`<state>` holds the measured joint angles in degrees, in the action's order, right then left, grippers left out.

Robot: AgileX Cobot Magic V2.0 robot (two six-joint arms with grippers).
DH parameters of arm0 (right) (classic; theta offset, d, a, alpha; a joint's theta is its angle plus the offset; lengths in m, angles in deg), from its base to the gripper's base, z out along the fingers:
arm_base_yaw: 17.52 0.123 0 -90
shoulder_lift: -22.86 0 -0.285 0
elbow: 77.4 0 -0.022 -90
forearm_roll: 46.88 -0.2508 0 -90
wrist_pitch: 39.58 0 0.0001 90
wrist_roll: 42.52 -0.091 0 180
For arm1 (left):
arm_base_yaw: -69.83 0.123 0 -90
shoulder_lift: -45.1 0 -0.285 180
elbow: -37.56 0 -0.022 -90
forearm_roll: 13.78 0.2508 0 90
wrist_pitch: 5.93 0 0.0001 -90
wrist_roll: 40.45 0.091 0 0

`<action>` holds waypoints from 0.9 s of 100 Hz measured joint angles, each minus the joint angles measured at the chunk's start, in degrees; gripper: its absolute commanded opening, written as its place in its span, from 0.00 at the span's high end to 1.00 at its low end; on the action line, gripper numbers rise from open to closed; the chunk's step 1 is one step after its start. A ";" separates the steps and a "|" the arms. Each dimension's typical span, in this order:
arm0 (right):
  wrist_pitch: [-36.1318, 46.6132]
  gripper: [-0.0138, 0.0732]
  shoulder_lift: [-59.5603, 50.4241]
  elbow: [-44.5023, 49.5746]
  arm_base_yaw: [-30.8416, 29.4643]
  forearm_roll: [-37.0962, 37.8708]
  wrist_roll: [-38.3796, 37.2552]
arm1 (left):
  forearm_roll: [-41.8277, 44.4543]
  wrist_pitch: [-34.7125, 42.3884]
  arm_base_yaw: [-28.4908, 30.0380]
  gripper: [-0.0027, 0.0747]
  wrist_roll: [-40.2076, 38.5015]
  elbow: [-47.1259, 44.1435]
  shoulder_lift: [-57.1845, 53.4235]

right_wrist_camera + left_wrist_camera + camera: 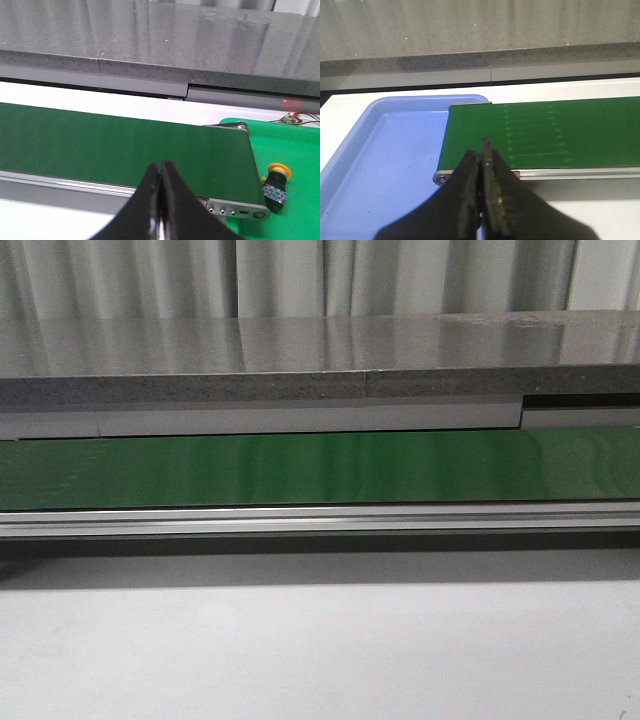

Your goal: Move button from left to right

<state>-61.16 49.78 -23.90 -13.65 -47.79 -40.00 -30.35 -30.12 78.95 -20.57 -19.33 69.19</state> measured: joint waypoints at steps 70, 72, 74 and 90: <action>2.88 0.92 -1.46 2.63 0.00 -1.88 0.00 | 0.00 0.00 0.00 0.99 0.09 0.00 0.00; 3.61 0.92 -1.70 3.24 0.00 -2.00 0.00 | 0.00 0.00 0.00 0.99 0.09 0.00 0.00; 4.45 0.92 -2.08 3.93 0.00 -2.00 0.00 | 0.00 0.00 0.00 0.99 0.09 0.00 0.00; 10.90 0.92 -6.91 10.89 0.08 -2.10 0.00 | 0.00 0.00 0.00 0.99 0.09 0.00 0.00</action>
<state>-50.25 42.87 -13.01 -13.57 -49.89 -40.00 -30.35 -30.12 78.95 -20.48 -19.33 69.19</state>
